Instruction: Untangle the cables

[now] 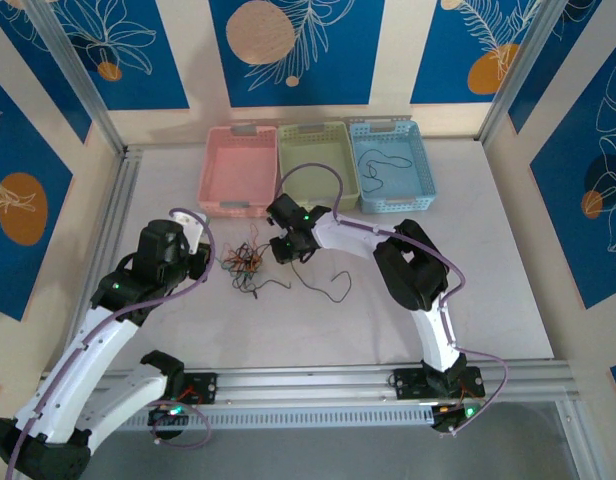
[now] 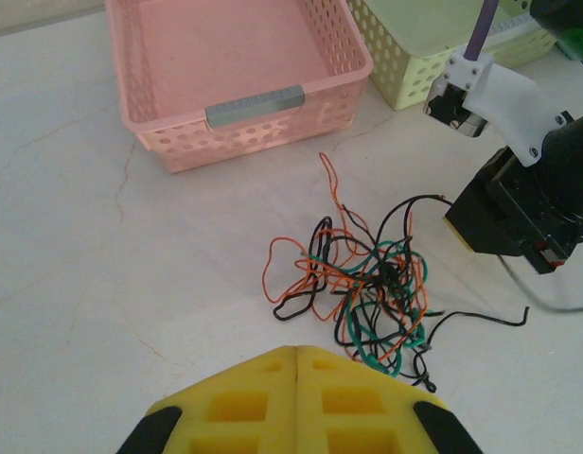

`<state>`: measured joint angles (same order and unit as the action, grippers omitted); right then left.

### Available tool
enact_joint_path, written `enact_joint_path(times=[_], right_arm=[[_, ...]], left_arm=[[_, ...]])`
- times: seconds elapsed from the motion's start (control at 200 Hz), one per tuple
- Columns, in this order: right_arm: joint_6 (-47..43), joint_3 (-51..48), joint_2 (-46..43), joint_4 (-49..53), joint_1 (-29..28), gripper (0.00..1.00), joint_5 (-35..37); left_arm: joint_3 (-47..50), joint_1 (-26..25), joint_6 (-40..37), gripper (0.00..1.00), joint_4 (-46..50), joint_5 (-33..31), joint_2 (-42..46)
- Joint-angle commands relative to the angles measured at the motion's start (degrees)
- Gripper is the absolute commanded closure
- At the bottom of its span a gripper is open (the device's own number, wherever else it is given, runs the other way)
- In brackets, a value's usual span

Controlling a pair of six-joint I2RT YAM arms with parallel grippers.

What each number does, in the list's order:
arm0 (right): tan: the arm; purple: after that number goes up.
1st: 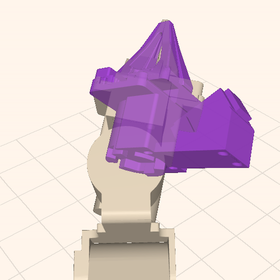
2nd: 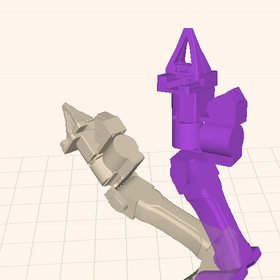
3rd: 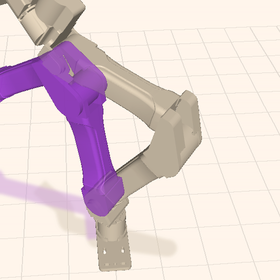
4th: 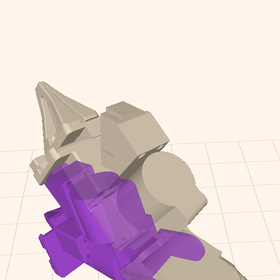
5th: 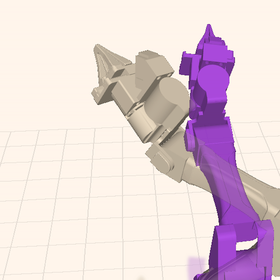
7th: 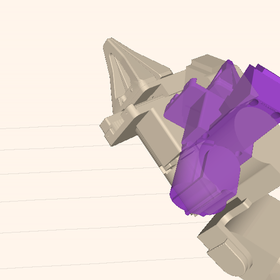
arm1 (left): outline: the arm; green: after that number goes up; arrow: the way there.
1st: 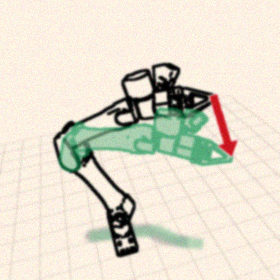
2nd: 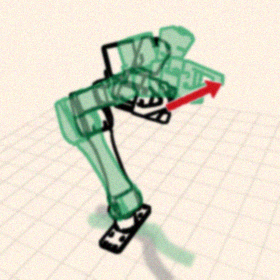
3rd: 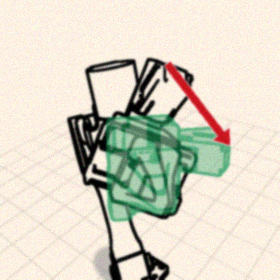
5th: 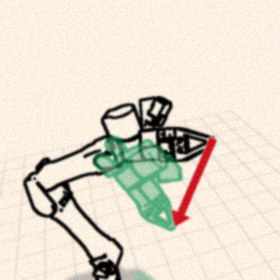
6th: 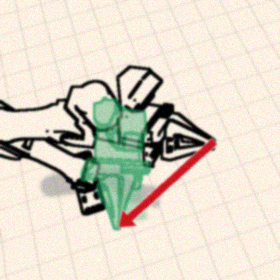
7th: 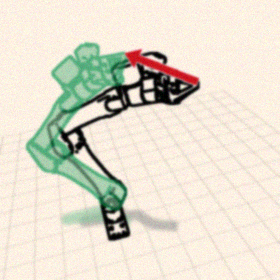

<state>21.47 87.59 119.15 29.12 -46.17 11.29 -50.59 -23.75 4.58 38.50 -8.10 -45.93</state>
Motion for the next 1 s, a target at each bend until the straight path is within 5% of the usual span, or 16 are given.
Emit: enact_joint_path(times=[0.0,0.27,0.52,0.725,0.995], right_arm=[[0.62,-2.23,-3.34,-1.20,0.20,1.00,1.33],[10.13,-20.81,-19.92,-13.65,10.64,1.00,-4.60],[23.63,-40.93,-36.30,-20.72,37.83,1.00,-14.70],[29.20,-50.68,-39.07,-24.79,57.74,1.00,-22.91],[27.22,-49.28,-39.38,-26.31,54.97,1.00,-24.34]], left_arm=[[0.34,0.53,0.53,1.00,-0.53,0.74,0.12],[-0.49,0.78,1.64,1.00,0.78,-6.82,1.59],[-0.04,2.01,2.00,1.00,0.43,-15.72,9.30],[0.15,2.62,2.00,1.00,0.35,-18.13,11.43],[0.69,2.69,1.46,1.00,-0.92,-11.23,9.31]])
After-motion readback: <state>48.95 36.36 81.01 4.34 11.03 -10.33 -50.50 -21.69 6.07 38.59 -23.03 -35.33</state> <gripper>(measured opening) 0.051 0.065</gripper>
